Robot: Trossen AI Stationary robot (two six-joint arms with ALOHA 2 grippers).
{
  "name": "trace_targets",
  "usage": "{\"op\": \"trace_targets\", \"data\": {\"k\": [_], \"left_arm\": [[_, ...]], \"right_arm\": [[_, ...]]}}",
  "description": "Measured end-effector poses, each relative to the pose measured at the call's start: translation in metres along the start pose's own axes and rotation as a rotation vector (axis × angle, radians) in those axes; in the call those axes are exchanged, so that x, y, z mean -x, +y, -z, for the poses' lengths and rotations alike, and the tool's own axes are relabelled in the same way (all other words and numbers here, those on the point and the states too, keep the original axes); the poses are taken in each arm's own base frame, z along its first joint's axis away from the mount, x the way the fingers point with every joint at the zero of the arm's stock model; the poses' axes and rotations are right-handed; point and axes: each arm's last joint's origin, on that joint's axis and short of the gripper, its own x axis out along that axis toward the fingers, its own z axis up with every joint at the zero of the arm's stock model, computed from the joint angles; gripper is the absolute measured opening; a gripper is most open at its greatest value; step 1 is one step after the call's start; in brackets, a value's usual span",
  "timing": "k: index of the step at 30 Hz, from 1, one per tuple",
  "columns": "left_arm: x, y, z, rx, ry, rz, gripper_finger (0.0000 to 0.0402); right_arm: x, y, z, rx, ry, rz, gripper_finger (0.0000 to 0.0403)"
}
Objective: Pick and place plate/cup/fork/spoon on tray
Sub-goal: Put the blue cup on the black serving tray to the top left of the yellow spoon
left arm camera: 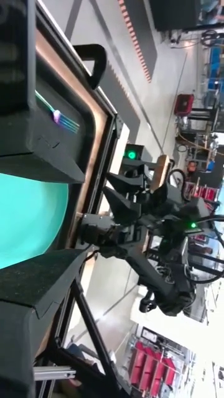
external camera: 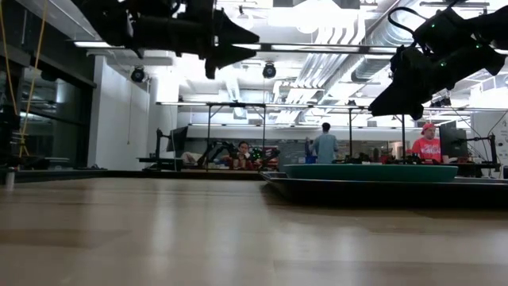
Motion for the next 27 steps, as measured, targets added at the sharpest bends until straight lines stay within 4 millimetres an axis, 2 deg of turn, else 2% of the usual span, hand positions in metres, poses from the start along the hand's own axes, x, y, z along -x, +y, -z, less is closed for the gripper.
{"op": "trace_targets", "data": {"k": [6,18,23,27], "left_arm": [[0.011,-0.009,-0.007,-0.006,0.017,0.016,0.0172],[0.020,-0.030,-0.017,-0.005,-0.010,0.085,0.0172],[0.022,-0.030,-0.016,0.017,0.026,0.079,0.0172],[0.023,-0.038,-0.006,0.033,0.111,0.092,0.0172]], "right_arm": [[0.000,0.000,0.000,-0.009,0.000,0.000,0.0142],[0.000,0.000,0.000,-0.055,0.001,-0.003,0.0142],[0.000,0.000,0.000,-0.065,0.001,-0.003,0.0142],[0.000,0.000,0.000,-0.074,0.001,-0.003,0.0142]]}}
